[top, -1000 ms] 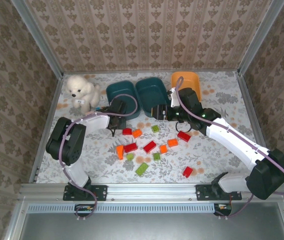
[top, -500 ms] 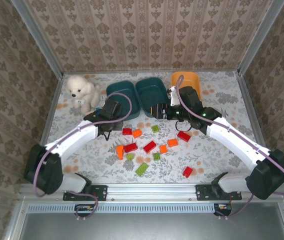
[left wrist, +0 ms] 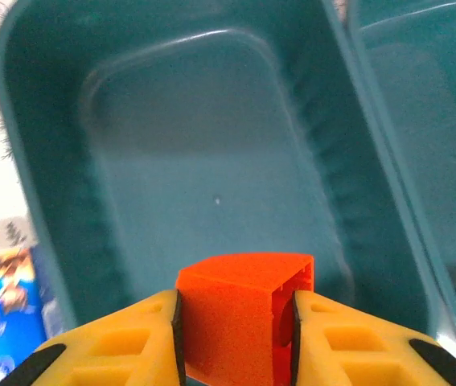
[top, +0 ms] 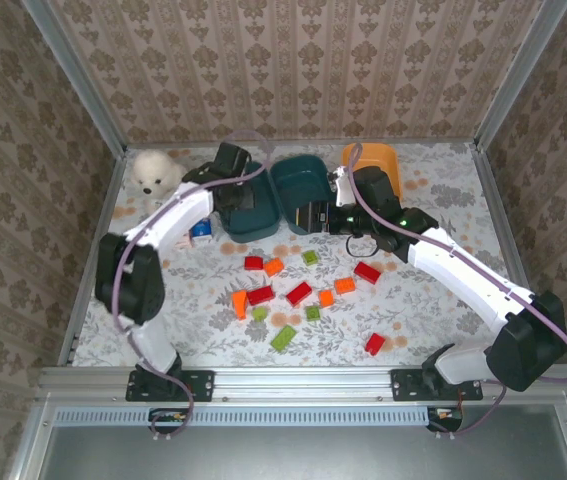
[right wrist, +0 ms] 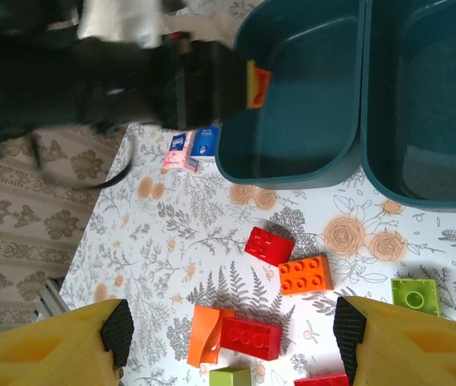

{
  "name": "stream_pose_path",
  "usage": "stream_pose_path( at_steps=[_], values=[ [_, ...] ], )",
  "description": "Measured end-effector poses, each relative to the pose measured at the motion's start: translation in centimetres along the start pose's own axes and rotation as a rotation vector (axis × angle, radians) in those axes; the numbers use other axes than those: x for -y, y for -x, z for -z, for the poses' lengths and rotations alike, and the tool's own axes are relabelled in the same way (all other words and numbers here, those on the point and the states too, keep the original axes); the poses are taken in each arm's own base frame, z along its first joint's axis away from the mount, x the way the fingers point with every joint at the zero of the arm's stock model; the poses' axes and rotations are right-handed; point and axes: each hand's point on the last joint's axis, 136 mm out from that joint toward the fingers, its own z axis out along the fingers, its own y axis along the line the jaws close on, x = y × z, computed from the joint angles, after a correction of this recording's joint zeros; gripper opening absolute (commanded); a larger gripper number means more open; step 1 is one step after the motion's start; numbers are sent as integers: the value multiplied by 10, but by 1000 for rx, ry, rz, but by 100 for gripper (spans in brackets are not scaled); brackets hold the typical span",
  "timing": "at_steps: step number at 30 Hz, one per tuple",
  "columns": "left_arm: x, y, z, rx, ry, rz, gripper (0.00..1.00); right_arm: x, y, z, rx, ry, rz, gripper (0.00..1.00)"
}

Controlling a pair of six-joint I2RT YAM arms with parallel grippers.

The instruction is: Sort the legos into containers by color

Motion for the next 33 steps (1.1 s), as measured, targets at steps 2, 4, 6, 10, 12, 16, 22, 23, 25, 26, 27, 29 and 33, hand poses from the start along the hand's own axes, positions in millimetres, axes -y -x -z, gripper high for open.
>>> stream_pose_path(
  at_steps=[2,4,6,10,12,16,22,23,25,26,27,29,33],
  values=[
    [-3,6,-23,-31,7,6,34,0,0,0,1,0,0,70],
    [-7,8,-45,-62,15,13,34,0,0,0,-1,-2,-1,70],
    [-11,5,-61,-93,22,22,34,1,-2,1,-7,-6,-3,70],
    [-18,-4,-77,-144,27,33,35,1,-2,4,-5,-10,-4,70],
    [-17,-6,-80,-157,18,37,36,0,-1,8,-1,-10,-4,71],
    [-15,-7,-80,-168,2,38,45,0,0,12,7,-13,-4,70],
    [-12,-2,-75,-165,-6,46,60,1,0,12,6,-14,-5,70],
    [-11,-1,-74,-162,-7,46,61,1,0,12,5,-14,-5,70],
    [-11,1,-72,-161,-7,46,61,2,0,12,6,-18,-5,70],
    [-11,3,-71,-158,-8,46,62,3,0,12,6,-24,-6,70],
    [-10,5,-68,-153,-10,46,62,4,-1,12,6,-32,-7,70],
    [-9,10,-60,-136,-15,47,64,8,-3,12,1,-54,-8,70],
    [-3,37,-14,-40,-48,52,66,20,-8,15,-20,-115,-9,70]
  ],
)
